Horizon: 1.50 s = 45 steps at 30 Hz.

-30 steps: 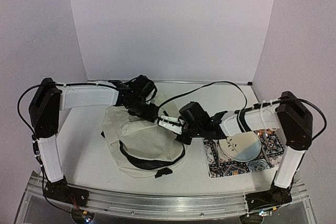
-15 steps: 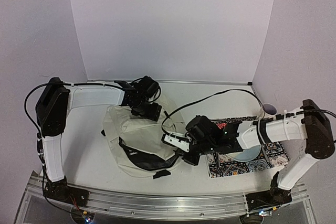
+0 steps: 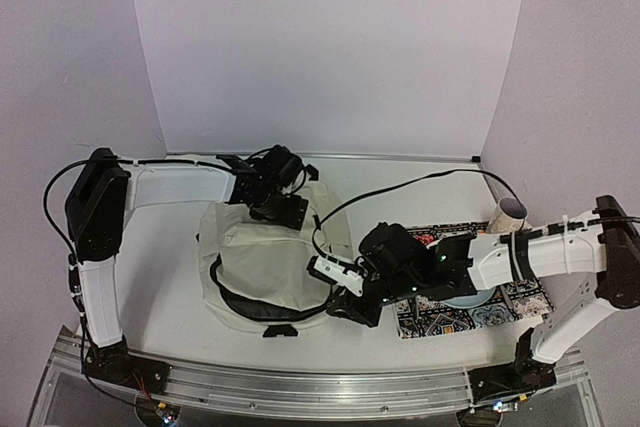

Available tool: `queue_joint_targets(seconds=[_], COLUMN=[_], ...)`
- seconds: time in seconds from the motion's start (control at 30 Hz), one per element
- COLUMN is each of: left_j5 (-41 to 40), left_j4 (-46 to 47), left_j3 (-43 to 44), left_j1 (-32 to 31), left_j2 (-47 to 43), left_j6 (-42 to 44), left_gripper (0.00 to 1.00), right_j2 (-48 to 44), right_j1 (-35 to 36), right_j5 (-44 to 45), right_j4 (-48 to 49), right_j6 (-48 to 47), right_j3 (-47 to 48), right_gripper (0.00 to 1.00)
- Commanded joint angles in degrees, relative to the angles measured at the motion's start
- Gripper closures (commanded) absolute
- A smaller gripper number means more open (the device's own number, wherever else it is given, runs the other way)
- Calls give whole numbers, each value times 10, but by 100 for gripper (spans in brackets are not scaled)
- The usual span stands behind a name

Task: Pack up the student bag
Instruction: Zip the student bag into the largest pocket of the bag, then pick up the largest pocket of the bag from the student bag.

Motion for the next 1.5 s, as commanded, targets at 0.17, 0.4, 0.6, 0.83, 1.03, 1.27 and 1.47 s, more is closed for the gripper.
queue_joint_targets(seconds=[0.17, 0.4, 0.6, 0.83, 1.03, 1.27, 1.47], left_j5=[-69, -96, -97, -66, -33, -6, 3], left_j4=[-10, -13, -13, -13, -13, -13, -13], left_j3=[-55, -85, -96, -107, -96, -91, -86], left_j1=[-65, -144, -218, -270, -309, -333, -336], left_j2=[-109, -152, -151, -125, -95, -59, -35], left_j6=[-30, -92, -163, -251, -298, -326, -329], left_gripper=[23, 23, 25, 29, 31, 34, 37], right_j2=[-73, -54, 3, 76, 109, 149, 191], right_j1=[-116, -178, -210, -223, -224, -224, -224], right_j5=[-20, -5, -31, -29, -31, -76, -127], right_j4=[-2, 10, 25, 45, 67, 95, 124], right_j6=[93, 180, 238, 282, 307, 334, 352], right_j3=[3, 5, 30, 65, 76, 77, 86], right_gripper=[56, 39, 34, 32, 30, 29, 31])
